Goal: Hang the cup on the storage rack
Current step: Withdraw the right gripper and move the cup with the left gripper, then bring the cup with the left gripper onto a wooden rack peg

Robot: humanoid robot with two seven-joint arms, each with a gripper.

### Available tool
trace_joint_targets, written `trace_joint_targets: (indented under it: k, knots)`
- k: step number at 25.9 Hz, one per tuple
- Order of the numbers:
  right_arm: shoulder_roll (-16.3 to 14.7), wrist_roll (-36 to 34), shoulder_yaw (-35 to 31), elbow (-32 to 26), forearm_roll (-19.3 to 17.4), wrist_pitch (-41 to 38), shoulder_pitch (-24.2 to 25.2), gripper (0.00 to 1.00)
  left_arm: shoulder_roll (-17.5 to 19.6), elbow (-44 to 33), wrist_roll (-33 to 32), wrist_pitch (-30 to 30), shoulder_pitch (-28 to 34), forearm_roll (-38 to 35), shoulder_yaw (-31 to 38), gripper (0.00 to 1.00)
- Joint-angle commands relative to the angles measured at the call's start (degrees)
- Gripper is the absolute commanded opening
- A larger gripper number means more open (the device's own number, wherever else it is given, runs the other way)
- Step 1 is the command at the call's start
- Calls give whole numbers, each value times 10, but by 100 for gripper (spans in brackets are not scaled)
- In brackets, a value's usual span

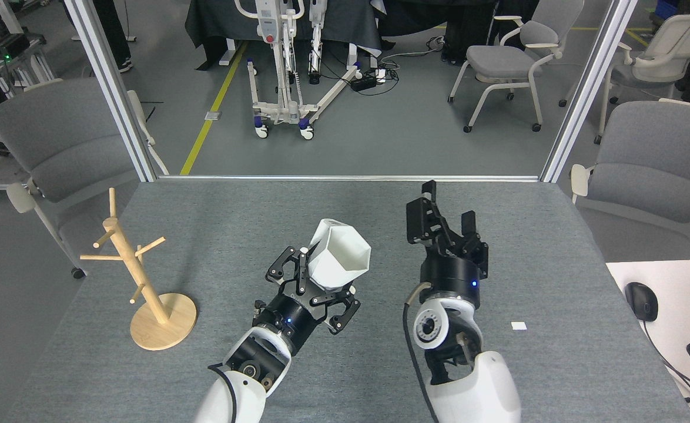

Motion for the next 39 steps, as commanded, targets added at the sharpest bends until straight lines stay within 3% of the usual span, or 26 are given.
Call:
trace_joint_targets:
  k: [1,3,4,7,9,17,23,30,35,39]
  knots:
    - [-81,2,-100,56,10,-104,8,99,0,-1,6,-10,16,28,0,0]
    - [-126,23,-135,114,49,-170,15,99,0,-5,12,-24,32,39,0,0]
    - [-141,41,-155,138,89,-204,16,100,0,-5,23,-33,38,44,2,0]
    - [-146,84,-208,172,243,-264,30,99,16,-14,65,-66,69,61,29,0]
    - [-141,86,-236,171,302,-269,55,99,31,-34,89,-106,89,70,58,0]
    - [-132,88,-242,83,315,-325,118,100,77,-119,189,-322,207,115,234,0]
    - [-123,88,-240,70,314,-330,129,100,80,-171,237,-323,274,115,347,0]
    - [-120,88,-241,70,314,-331,129,100,102,-168,274,-323,278,130,524,0]
    - [-113,88,-240,70,313,-331,126,100,179,-56,275,-323,234,181,551,0]
    - [-112,88,-240,70,313,-332,126,100,190,18,270,-323,187,180,542,0]
